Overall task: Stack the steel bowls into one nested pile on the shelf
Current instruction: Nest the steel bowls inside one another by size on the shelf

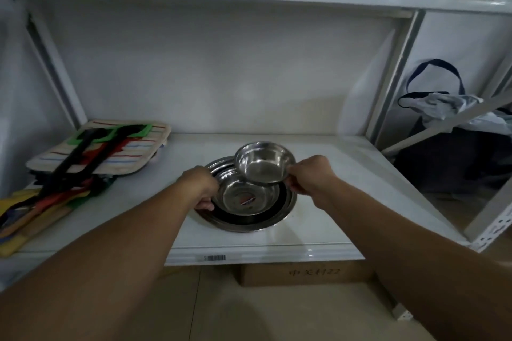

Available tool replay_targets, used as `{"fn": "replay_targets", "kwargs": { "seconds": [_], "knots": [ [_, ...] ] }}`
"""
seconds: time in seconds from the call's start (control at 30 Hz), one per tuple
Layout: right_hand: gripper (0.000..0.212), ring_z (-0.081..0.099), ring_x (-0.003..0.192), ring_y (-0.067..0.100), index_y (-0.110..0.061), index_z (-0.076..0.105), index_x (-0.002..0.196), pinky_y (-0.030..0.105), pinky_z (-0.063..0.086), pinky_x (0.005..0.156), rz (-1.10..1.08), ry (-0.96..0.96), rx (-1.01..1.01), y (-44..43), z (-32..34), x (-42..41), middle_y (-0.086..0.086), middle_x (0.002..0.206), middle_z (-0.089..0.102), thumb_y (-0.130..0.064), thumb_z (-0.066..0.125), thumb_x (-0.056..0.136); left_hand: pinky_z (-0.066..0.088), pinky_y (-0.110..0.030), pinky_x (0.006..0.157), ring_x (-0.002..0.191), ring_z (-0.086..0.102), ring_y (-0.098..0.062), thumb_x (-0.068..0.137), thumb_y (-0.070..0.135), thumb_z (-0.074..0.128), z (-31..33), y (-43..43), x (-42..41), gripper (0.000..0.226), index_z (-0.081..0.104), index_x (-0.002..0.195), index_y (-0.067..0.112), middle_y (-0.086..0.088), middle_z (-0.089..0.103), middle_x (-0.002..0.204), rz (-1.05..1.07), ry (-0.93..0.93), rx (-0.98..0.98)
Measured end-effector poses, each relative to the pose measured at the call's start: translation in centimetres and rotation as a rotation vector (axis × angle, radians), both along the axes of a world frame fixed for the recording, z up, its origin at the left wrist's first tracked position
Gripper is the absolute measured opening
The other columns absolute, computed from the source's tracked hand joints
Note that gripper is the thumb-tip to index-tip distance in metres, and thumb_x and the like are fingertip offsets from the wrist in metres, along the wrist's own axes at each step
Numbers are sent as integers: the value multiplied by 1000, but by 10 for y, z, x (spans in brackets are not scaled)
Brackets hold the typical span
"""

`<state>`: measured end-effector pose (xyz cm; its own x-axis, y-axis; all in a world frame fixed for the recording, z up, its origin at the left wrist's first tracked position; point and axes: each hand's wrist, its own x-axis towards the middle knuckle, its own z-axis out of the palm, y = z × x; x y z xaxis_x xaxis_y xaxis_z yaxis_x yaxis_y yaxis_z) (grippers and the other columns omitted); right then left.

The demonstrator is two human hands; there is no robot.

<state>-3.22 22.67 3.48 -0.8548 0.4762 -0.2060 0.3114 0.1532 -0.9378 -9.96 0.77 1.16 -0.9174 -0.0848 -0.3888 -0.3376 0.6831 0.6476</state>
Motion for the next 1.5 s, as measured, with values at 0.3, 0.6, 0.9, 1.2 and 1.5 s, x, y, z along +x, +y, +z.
{"fn": "replay_targets", "kwargs": {
  "seconds": [0.3,0.6,0.9,1.2,1.5],
  "knots": [
    [10,66,59,23,1,63,94,25,58,48,162,-214,232,-48,-44,-28,16,80,68,7,61,86,53,-27,49,56,75,-33,73,11,58,10,-25,1,20,73,77,-2,-16,75,61,-2,246,-91],
    [28,63,97,32,-4,59,117,37,50,75,148,-183,923,-39,-23,-29,15,112,67,-9,51,91,44,-32,68,101,67,-33,91,51,55,2,-31,-15,45,65,111,12,-11,70,114,-106,377,-450],
    [34,74,78,27,-10,56,89,34,61,60,353,-358,485,0,-29,-49,13,89,71,-30,82,80,57,-53,93,108,67,-39,69,40,89,-6,-16,-34,75,57,126,3,-19,67,124,-163,-57,-33],
    [55,70,95,33,-8,55,115,46,63,80,408,-383,636,-3,-34,-57,16,107,67,-32,86,76,53,-44,100,117,61,-35,70,35,92,-16,-10,-46,83,54,137,3,-18,63,131,-234,32,-180],
    [47,62,80,23,-11,55,112,31,53,70,373,-387,766,-12,-40,-61,2,78,54,-33,82,81,56,-37,89,107,67,-31,72,51,86,-22,-6,-44,77,59,129,8,-13,69,122,-267,101,-428]
  ]
}}
